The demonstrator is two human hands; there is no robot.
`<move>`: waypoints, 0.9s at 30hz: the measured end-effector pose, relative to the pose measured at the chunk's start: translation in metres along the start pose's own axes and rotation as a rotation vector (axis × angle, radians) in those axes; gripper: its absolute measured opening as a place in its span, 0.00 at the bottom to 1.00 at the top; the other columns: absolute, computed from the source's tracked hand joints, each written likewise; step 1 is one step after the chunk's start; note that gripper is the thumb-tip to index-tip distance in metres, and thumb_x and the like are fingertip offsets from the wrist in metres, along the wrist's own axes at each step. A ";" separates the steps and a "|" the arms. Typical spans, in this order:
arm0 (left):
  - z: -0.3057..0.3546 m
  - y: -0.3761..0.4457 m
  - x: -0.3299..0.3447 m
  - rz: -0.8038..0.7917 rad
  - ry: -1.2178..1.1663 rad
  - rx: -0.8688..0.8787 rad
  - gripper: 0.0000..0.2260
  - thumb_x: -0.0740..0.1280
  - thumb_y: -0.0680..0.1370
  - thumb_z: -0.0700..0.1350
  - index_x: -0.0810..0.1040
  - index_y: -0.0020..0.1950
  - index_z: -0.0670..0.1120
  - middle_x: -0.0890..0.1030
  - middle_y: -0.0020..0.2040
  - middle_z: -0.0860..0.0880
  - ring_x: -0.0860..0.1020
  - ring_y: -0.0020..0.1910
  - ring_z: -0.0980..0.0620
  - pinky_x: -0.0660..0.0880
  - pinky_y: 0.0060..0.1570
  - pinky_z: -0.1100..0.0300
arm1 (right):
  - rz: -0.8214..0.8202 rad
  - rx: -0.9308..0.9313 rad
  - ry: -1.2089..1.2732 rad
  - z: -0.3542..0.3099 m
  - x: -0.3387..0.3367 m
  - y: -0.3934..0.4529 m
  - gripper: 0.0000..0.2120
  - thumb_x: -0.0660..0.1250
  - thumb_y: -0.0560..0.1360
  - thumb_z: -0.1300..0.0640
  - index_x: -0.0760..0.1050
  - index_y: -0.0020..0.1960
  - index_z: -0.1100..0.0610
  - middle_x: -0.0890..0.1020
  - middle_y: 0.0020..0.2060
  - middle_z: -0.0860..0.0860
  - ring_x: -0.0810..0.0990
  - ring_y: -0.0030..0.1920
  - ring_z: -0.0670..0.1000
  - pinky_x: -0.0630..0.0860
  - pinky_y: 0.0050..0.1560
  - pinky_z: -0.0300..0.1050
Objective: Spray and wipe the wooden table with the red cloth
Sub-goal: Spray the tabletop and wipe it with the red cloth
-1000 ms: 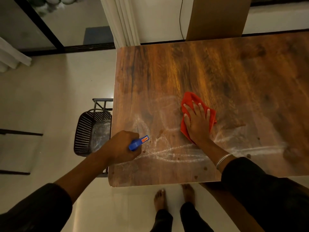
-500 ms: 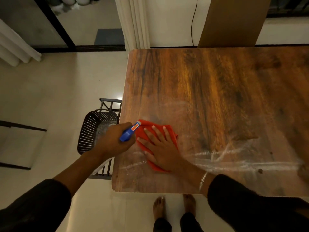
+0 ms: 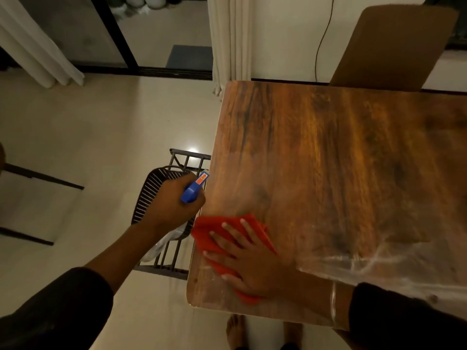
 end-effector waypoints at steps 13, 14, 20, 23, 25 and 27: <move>-0.043 0.011 -0.006 0.027 -0.058 -0.047 0.03 0.68 0.78 0.43 0.77 0.50 0.45 0.80 0.39 0.48 0.79 0.37 0.51 0.79 0.40 0.61 | 0.004 0.591 -0.005 0.217 -0.079 0.191 0.30 0.48 0.87 0.37 0.48 0.87 0.42 0.49 0.87 0.53 0.46 0.86 0.61 0.44 0.82 0.72; -0.048 0.016 -0.009 0.039 -0.060 -0.052 0.03 0.68 0.78 0.43 0.77 0.50 0.45 0.80 0.39 0.48 0.79 0.37 0.52 0.79 0.41 0.64 | 0.017 0.546 -0.004 0.201 -0.074 0.186 0.30 0.48 0.87 0.37 0.49 0.87 0.42 0.50 0.87 0.52 0.46 0.86 0.61 0.44 0.82 0.72; -0.058 0.047 -0.021 0.076 -0.056 -0.042 0.04 0.69 0.77 0.42 0.75 0.46 0.51 0.78 0.35 0.51 0.77 0.35 0.57 0.74 0.38 0.72 | -0.042 -0.161 0.018 0.008 -0.002 0.065 0.32 0.49 0.86 0.34 0.48 0.87 0.43 0.47 0.87 0.52 0.45 0.86 0.62 0.43 0.81 0.75; -0.060 0.060 -0.022 0.081 -0.047 -0.049 0.08 0.69 0.77 0.43 0.73 0.43 0.54 0.77 0.35 0.52 0.77 0.34 0.58 0.74 0.37 0.71 | -0.095 -0.349 -0.047 0.005 0.002 0.055 0.31 0.48 0.87 0.35 0.50 0.87 0.42 0.50 0.87 0.51 0.47 0.87 0.61 0.38 0.81 0.71; -0.062 0.062 -0.021 0.081 -0.074 -0.050 0.03 0.68 0.77 0.45 0.75 0.45 0.49 0.78 0.35 0.50 0.77 0.33 0.55 0.74 0.38 0.67 | -0.008 -0.218 -0.094 0.062 -0.025 0.100 0.30 0.48 0.87 0.36 0.54 0.86 0.42 0.53 0.87 0.52 0.51 0.86 0.60 0.40 0.82 0.69; -0.059 0.060 -0.022 0.093 -0.098 -0.034 0.04 0.68 0.77 0.45 0.76 0.48 0.45 0.79 0.36 0.48 0.78 0.33 0.52 0.76 0.38 0.64 | 0.004 0.100 -0.056 0.137 -0.053 0.149 0.30 0.48 0.86 0.36 0.52 0.86 0.40 0.51 0.87 0.51 0.48 0.87 0.59 0.43 0.82 0.71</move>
Point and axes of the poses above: each hand's wrist, its own y-axis towards the middle knuckle, its own x-axis out of the palm, z = x × y, the point moved 8 cm from there along y, towards the middle knuckle
